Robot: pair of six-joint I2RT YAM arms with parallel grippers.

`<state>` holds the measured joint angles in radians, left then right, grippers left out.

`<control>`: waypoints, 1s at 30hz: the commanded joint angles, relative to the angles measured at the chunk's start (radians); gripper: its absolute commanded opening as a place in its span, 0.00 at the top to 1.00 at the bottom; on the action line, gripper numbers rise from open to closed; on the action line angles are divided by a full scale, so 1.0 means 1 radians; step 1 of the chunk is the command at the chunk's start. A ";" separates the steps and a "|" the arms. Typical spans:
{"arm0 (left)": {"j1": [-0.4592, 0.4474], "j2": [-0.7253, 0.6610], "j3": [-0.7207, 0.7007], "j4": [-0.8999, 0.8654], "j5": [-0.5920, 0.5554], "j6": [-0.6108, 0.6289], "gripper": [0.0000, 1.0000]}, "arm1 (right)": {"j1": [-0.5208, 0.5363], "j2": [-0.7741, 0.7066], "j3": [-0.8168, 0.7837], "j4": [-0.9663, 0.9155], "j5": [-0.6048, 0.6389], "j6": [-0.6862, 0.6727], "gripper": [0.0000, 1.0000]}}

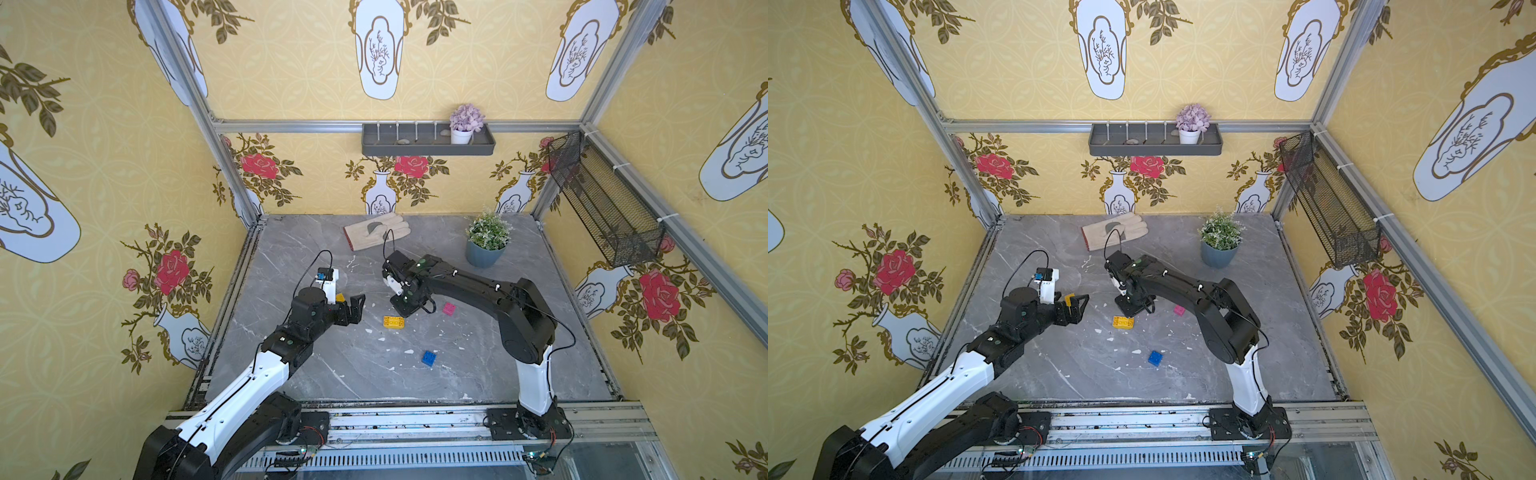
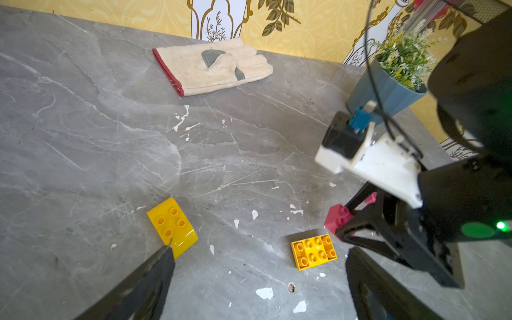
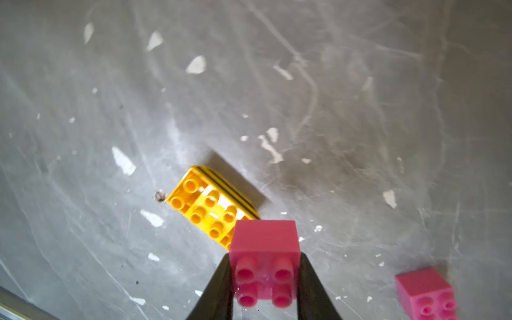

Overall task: Assemble the letter s with lego
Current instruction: Pick up the lego brick from the center of the board, then assemble the lego brick with the lego brick.

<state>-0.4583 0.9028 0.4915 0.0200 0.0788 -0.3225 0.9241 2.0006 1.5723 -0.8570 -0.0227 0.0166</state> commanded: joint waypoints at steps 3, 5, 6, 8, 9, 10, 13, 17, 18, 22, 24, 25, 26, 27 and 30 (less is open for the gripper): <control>0.001 -0.034 -0.020 0.027 0.018 0.012 0.01 | 0.028 -0.020 -0.029 0.025 0.003 -0.287 0.82; 0.001 -0.042 -0.024 0.036 0.039 0.021 0.01 | 0.023 -0.038 -0.039 0.041 -0.010 -0.356 0.82; 0.002 -0.046 -0.026 0.040 0.045 0.022 0.01 | 0.019 -0.042 -0.042 0.044 -0.014 -0.387 0.82; 0.001 -0.055 -0.031 0.052 0.049 0.029 0.01 | 0.006 -0.042 -0.031 0.022 -0.066 -0.469 0.83; 0.001 -0.057 -0.034 0.055 0.053 0.037 0.01 | 0.000 -0.038 -0.025 0.008 -0.082 -0.507 0.84; 0.001 -0.062 -0.035 0.057 0.053 0.042 0.01 | -0.006 -0.034 -0.021 0.003 -0.081 -0.528 0.85; 0.003 -0.072 -0.043 0.063 0.059 0.068 0.01 | -0.038 -0.013 0.019 -0.066 -0.170 -0.605 0.86; 0.003 -0.079 -0.048 0.074 0.072 0.089 0.01 | -0.060 0.008 0.034 -0.113 -0.189 -0.661 0.86; 0.002 -0.079 -0.050 0.074 0.073 0.093 0.01 | -0.063 0.011 0.038 -0.120 -0.189 -0.672 0.86; 0.003 -0.081 -0.054 0.074 0.072 0.105 0.01 | -0.061 0.035 0.056 -0.137 -0.179 -0.694 0.86; 0.003 -0.084 -0.056 0.072 0.067 0.109 0.01 | -0.061 0.042 0.063 -0.131 -0.171 -0.694 0.86; 0.003 -0.085 -0.056 0.072 0.064 0.112 0.01 | -0.059 0.044 0.067 -0.125 -0.169 -0.692 0.86; 0.003 -0.086 -0.057 0.070 0.065 0.114 0.01 | -0.059 0.047 0.070 -0.120 -0.165 -0.690 0.86; 0.004 -0.087 -0.055 0.069 0.061 0.115 0.01 | -0.057 0.052 0.074 -0.115 -0.161 -0.688 0.86; 0.003 -0.088 -0.056 0.063 0.053 0.121 0.01 | -0.051 0.068 0.087 -0.109 -0.143 -0.685 0.86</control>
<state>-0.4564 0.8165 0.4416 0.0689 0.1421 -0.2184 0.8677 2.0571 1.6474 -0.9680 -0.1795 -0.6590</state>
